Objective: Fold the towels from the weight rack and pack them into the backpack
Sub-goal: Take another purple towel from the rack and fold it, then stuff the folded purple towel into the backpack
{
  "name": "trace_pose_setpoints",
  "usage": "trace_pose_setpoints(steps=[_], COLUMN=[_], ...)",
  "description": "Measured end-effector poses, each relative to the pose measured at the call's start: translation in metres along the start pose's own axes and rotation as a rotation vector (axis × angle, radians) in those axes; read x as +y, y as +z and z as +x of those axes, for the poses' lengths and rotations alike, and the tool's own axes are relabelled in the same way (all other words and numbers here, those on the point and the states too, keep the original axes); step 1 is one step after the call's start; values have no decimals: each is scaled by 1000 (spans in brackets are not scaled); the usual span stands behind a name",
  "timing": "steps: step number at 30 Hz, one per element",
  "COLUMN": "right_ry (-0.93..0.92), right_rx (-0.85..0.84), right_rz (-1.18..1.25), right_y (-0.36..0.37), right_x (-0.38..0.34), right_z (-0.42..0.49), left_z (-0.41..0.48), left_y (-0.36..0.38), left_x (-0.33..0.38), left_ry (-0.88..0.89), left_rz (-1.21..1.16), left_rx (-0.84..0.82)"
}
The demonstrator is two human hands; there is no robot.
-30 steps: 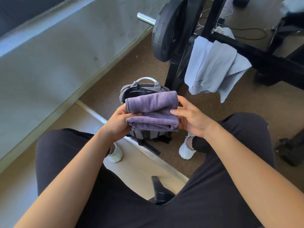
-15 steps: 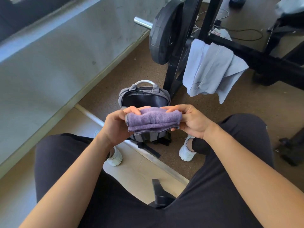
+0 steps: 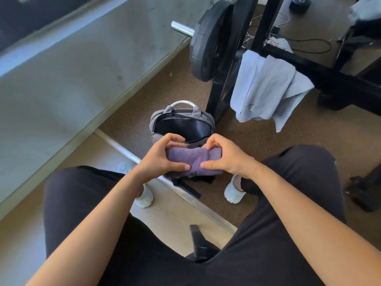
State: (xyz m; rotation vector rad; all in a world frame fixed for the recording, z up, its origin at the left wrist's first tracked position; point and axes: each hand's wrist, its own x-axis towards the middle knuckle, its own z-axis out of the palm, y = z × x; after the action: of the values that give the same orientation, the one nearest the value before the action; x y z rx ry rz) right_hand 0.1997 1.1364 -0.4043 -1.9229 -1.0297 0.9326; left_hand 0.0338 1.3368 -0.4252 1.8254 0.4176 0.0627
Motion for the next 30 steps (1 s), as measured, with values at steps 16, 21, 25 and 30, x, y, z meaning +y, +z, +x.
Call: trace_pose_setpoints(steps=[16,21,25,30], right_ry=[46,108,153,160], right_rx=[-118,-65,7,64], right_rz=[-375,-387,-289,-298], right_y=[16,-16,-44,-60], right_x=[6,14,25,30], right_z=[16,45,76,117], left_z=[28,66,109,142], left_y=[-23,-56,-62,-52], left_x=[13,0,-28,-76], left_ry=[182,2,39,140], left_rz=[423,105,345,716], left_rx=[-150,8,197,70])
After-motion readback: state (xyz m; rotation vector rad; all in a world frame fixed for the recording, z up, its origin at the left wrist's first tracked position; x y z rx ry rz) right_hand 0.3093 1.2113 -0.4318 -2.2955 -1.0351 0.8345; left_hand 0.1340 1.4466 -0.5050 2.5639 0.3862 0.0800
